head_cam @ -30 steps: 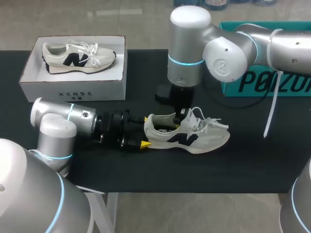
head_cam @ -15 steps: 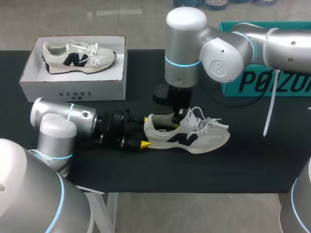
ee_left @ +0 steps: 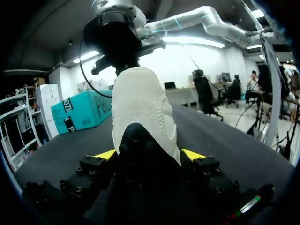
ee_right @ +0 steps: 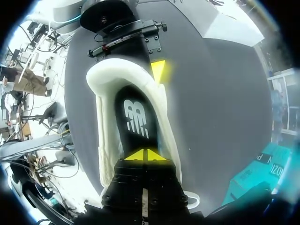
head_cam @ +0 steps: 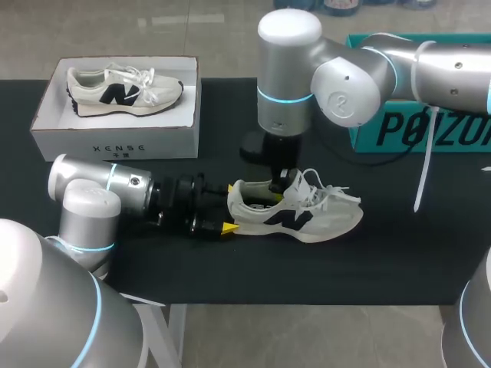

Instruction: Take the shoe out of the shoebox, open the shoe tongue, remove and reinsert the insole, then place the shoe into the shoebox

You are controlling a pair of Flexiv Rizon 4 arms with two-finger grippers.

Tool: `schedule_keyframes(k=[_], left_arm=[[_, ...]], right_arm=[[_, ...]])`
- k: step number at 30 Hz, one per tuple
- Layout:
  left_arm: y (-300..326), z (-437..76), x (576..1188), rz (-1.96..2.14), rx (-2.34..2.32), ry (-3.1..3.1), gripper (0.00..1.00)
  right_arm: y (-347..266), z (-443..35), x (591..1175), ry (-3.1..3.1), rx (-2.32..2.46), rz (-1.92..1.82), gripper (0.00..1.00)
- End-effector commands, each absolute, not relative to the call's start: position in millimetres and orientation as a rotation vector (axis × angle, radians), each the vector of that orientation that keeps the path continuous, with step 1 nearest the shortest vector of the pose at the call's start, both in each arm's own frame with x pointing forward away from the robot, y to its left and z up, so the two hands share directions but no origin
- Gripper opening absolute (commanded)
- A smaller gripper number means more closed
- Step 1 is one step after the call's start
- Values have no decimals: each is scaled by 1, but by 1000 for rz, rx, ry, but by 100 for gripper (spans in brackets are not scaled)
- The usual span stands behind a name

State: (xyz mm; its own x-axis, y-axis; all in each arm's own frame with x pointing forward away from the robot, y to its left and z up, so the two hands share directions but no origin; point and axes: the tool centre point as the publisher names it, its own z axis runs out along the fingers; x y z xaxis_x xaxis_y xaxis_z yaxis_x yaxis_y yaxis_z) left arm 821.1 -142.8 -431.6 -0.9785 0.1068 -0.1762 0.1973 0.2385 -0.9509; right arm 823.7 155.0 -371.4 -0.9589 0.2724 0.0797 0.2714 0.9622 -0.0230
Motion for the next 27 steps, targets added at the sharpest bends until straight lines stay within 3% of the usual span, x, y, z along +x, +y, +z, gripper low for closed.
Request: schedule_keyframes(k=[1, 7, 12, 15, 18, 27], left_arm=[[-143, -434, 821, -1869, 296, 2412, 0], [-143, -434, 821, -1869, 296, 2412, 0], [-143, -434, 821, -1869, 296, 2412, 0], [-143, -434, 821, -1869, 296, 2412, 0], [-143, -434, 821, -1869, 296, 2412, 0], [-143, -434, 821, -1869, 296, 2412, 0]], right_arm=[[155, -373, 826, -3027, -427, 24, 0], [153, -375, 826, -3022, -436, 30, 0], [153, -375, 826, -3019, -436, 33, 16], [154, -375, 826, -3020, -435, 34, 19], [154, -375, 827, -3022, -437, 37, 28], [155, -374, 828, -3025, -435, 38, 38]])
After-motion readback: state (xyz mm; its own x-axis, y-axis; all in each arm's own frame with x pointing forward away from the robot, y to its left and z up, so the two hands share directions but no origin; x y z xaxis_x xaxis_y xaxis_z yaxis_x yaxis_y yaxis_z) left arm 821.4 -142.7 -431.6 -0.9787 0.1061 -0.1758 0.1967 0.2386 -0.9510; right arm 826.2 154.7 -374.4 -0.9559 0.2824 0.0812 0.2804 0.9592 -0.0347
